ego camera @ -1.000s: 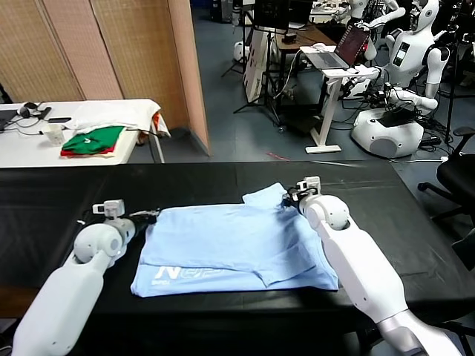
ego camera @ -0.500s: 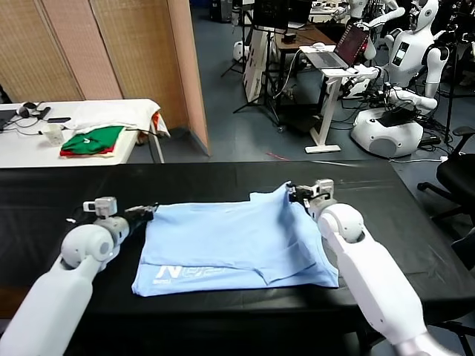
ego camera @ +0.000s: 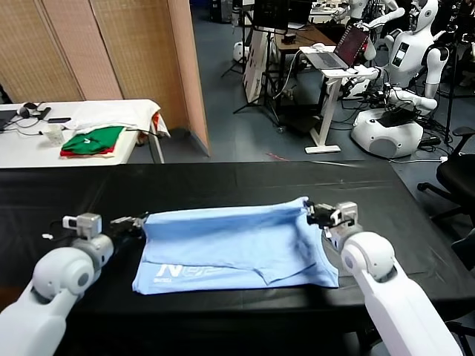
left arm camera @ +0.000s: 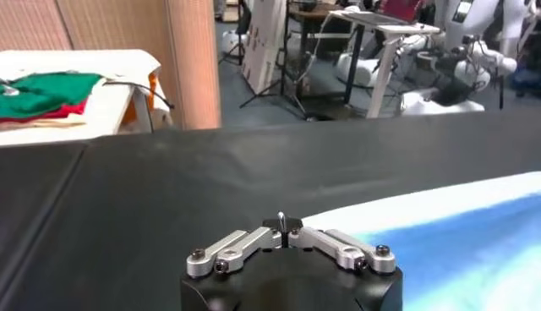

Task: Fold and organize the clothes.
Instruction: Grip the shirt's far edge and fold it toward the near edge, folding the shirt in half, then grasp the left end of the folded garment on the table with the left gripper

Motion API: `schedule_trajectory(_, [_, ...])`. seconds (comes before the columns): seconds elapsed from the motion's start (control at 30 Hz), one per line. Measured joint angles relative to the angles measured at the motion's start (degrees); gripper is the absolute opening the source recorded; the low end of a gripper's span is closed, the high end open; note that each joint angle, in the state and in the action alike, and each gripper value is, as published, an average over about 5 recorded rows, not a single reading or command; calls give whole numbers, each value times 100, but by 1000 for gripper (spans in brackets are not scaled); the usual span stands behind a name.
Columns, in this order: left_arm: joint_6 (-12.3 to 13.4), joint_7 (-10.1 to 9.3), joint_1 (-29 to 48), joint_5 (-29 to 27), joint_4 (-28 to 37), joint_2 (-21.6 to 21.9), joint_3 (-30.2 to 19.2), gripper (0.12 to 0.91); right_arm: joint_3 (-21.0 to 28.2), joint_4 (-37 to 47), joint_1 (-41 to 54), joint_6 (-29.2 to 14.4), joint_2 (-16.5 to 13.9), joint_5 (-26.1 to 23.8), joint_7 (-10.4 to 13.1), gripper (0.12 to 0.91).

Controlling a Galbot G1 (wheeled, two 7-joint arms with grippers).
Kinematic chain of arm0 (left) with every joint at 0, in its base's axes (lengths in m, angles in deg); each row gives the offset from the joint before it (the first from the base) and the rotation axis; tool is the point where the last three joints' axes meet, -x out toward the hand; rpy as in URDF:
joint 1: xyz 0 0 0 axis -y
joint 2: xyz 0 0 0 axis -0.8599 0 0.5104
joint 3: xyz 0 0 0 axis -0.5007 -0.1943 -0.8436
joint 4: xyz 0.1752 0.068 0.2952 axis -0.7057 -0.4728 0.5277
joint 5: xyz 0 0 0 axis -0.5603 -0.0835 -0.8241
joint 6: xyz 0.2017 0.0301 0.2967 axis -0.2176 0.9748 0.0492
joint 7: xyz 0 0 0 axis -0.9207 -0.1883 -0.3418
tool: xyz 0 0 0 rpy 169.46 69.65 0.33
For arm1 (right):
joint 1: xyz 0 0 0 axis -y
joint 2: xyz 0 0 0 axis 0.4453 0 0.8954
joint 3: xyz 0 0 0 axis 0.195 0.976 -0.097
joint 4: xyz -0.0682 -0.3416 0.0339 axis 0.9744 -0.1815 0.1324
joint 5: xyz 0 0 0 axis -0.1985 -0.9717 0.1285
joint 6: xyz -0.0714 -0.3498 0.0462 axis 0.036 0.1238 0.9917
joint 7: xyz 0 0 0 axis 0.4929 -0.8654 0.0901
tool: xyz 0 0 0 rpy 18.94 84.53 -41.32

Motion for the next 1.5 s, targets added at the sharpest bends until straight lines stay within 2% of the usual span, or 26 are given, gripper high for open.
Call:
schedule_trajectory(0.13, [-73, -19, -219, -87, -150, 22, 64, 147, -75, -374, -423, 17, -32, -149, 76, 141])
schedule_trajectory(0.33, [-151, 18, -522, -329, -278, 2, 172, 147, -171, -730, -912, 17, -106, -460, 53, 141])
schedule_trajectory(0.73, [-40, 85, -1123, -701, -296, -253, 284, 147, -286, -843, -1483, 19, -25, -621, 23, 141])
schedule_trajectory(0.83, [-45, 97, -1176, -736, -296, -305, 269, 147, -315, -855, -1536, 19, 0, -621, -52, 142])
schedule_trajectory(0.93, [-64, 188, -1221, -831, -318, -353, 265, 159, -392, -923, -1608, 19, -1, -602, -227, 182])
schedule_trajectory(1.03, [-71, 279, -1290, -948, -405, -411, 315, 269, -512, -1031, -1681, 19, 3, -504, -353, 323])
schedule_trajectory(1.1, [-68, 299, -1332, -971, -493, -459, 382, 399, -625, -1126, -1704, 16, 17, -369, -369, 454])
schedule_trajectory(1.3, [89, 312, -1266, -804, -769, -647, 586, 768, -885, -1127, -1529, -346, 119, -78, -156, 813])
schedule_trajectory(1.4, [216, 286, -1099, -702, -727, -756, 558, 879, -844, -900, -1297, -505, 219, -73, -22, 893])
schedule_trajectory(1.5, [272, 288, -892, -606, -560, -857, 457, 903, -738, -628, -1047, -526, 314, -75, 53, 905])
